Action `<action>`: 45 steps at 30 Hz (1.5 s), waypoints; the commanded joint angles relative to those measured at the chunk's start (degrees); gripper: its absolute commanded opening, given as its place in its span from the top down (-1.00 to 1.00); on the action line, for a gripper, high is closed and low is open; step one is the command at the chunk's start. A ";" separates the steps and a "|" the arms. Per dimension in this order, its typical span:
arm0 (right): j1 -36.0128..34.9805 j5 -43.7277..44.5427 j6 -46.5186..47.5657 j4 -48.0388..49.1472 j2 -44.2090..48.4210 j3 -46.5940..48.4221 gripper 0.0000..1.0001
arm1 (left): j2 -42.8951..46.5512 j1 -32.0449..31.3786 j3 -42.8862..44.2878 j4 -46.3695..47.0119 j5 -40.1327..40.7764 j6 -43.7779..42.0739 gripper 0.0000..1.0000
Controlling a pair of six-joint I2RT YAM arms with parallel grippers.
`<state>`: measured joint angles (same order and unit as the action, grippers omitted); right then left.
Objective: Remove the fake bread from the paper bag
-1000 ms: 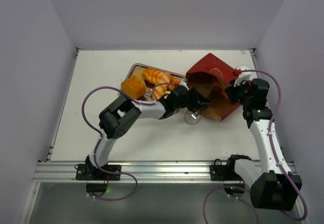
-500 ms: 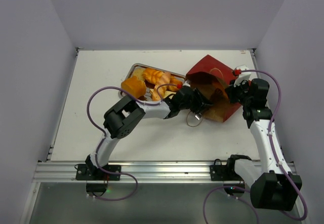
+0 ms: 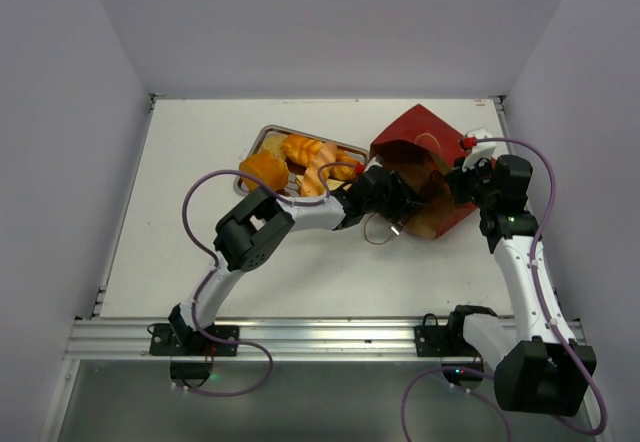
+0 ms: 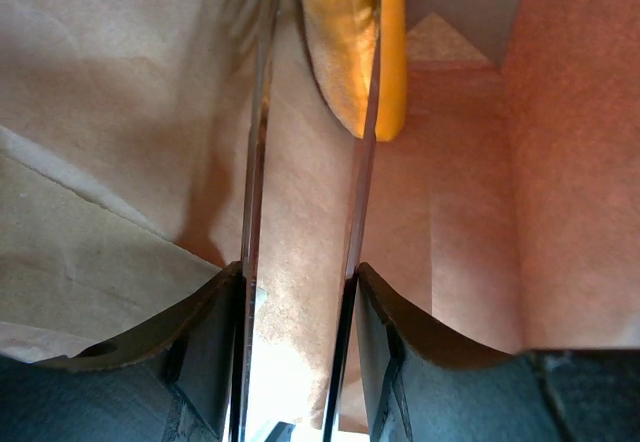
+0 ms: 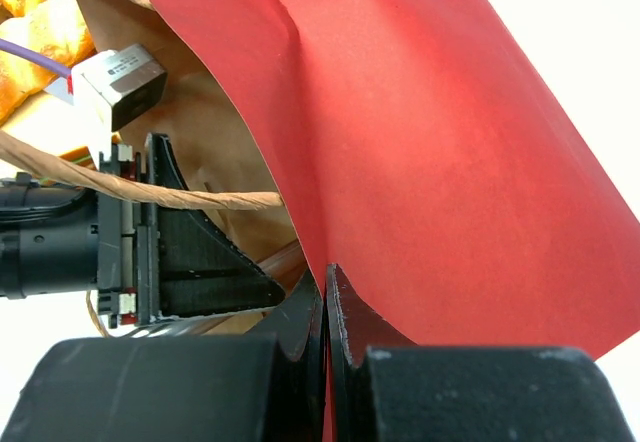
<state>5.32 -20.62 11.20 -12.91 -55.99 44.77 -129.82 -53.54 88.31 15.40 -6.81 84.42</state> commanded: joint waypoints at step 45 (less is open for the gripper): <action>0.30 -1.96 0.14 0.60 -0.26 0.40 0.98 | -0.08 -0.07 2.04 5.25 2.41 0.74 0.08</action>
<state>5.58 -20.71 11.20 -13.23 -55.99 44.77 -129.54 -53.67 87.33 17.72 -5.10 84.01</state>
